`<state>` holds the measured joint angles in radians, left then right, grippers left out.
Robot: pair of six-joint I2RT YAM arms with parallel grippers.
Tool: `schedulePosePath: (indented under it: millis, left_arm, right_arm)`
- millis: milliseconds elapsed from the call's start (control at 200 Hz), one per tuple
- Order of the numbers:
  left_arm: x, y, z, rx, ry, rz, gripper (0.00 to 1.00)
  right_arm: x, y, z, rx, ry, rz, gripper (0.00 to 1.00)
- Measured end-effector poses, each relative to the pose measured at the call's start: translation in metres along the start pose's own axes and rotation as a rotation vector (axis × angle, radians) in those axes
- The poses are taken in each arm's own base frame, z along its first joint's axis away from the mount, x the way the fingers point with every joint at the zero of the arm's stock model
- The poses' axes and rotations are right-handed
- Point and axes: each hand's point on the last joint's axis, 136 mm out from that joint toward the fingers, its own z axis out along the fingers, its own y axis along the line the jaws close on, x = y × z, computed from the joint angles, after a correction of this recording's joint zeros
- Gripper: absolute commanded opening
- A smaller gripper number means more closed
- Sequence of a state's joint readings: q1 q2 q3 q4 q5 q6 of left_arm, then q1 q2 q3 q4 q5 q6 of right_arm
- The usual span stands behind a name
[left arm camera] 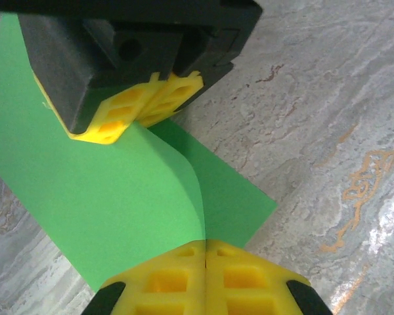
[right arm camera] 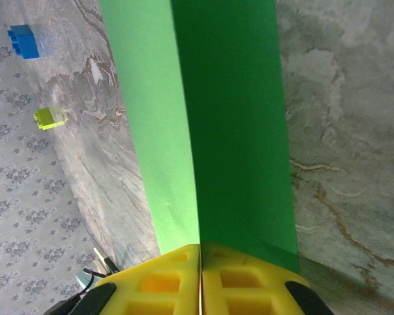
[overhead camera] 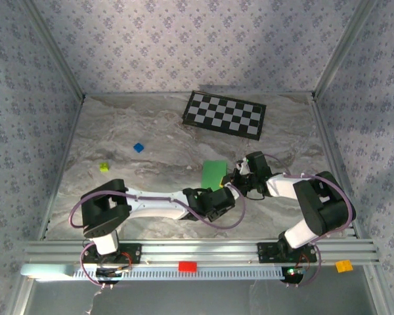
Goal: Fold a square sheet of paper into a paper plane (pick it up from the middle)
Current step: Fold the triangle a second time at the center of the table.
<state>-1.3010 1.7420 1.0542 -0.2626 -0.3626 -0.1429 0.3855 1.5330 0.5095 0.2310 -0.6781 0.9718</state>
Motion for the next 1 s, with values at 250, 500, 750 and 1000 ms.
schedulePosePath:
  millis: [250,500,750,1000]
  left_arm:
    - [0.005,0.012,-0.003,0.082,0.007,-0.102,0.0]
    - [0.003,0.018,-0.003,0.158,0.0,-0.187,0.0]
    - [0.004,0.012,-0.003,0.201,0.005,-0.196,0.01]
    - [0.006,0.014,-0.002,0.203,0.012,-0.207,0.23]
  right_arm:
    - [0.0,0.0,0.0,0.001,0.001,-0.003,0.11]
    - [0.001,-0.001,0.0,0.002,0.002,-0.002,0.1]
    - [0.001,0.0,0.0,-0.001,0.004,-0.003,0.09]
    - [0.002,0.001,0.0,-0.005,0.01,-0.003,0.06]
